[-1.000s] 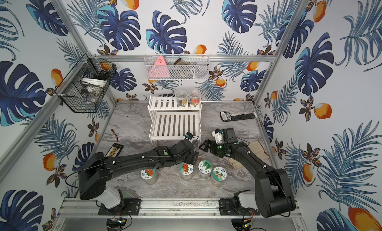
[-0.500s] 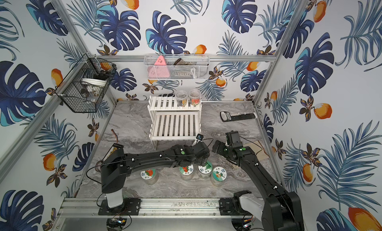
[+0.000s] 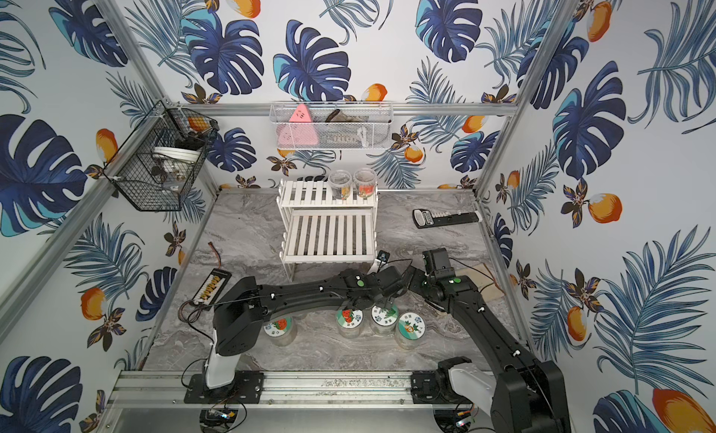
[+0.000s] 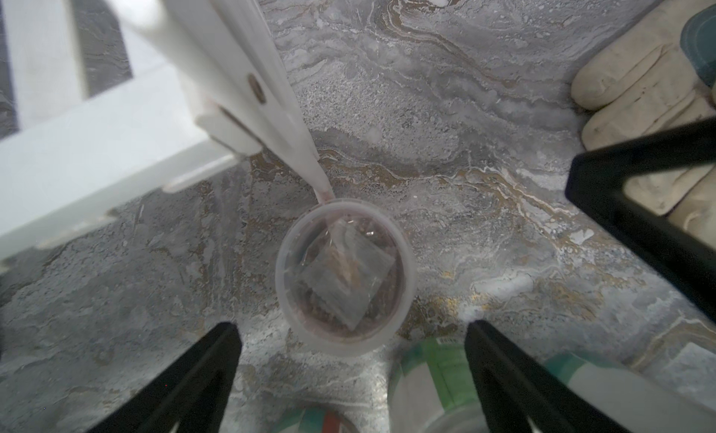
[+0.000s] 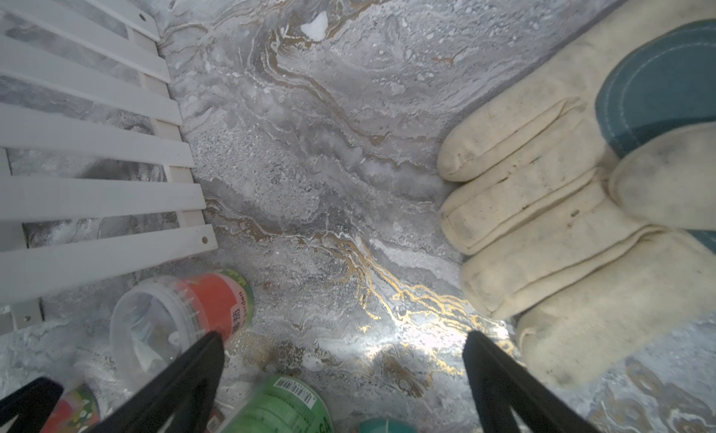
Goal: Place the seed container on the shelf
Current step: Pick up the seed jar at the center of the board.
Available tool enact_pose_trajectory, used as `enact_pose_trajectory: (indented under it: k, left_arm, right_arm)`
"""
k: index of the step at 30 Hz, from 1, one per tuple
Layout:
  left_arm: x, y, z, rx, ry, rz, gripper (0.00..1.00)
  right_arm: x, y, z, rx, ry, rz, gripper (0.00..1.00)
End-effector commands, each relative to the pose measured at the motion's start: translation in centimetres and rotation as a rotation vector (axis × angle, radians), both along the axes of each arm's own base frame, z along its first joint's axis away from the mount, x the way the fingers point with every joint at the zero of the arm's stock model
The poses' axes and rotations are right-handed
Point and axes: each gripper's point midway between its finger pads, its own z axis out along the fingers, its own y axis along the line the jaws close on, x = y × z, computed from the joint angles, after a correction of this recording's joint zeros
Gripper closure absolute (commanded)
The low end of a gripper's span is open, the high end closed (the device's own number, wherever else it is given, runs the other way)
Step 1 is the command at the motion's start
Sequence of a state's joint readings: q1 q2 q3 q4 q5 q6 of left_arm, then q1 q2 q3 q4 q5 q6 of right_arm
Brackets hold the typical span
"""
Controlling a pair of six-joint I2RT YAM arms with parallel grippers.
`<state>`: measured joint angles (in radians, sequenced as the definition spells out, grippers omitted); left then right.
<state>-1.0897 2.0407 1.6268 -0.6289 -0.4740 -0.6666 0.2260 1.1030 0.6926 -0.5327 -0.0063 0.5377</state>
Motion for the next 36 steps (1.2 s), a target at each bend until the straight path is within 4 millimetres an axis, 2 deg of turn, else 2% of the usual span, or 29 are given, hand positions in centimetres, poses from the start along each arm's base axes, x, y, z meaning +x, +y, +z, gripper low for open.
enact_pose_trajectory:
  k: [1,12,28,36]
  left_arm:
    - [0.5,0.5,-0.5,0.004,0.012,0.035,0.01]
    - [1.4,0.5,-2.1,-0.019,0.063,0.046,0.05]
    - [1.3,0.9,-2.6,-0.015,0.060,0.027,0.16]
    - [1.2,0.6,-2.7,0.000,0.049,0.003,0.14]
  right_arm:
    - [0.1,0.2,0.2,0.004,-0.013,0.021,0.00]
    - [-0.1,0.1,-0.4,-0.003,-0.006,0.027,0.00]
    - [-0.1,0.3,-0.5,0.002,-0.005,0.033,0.00]
    - [-0.2,0.3,-0.5,0.005,-0.006,0.037,0.00]
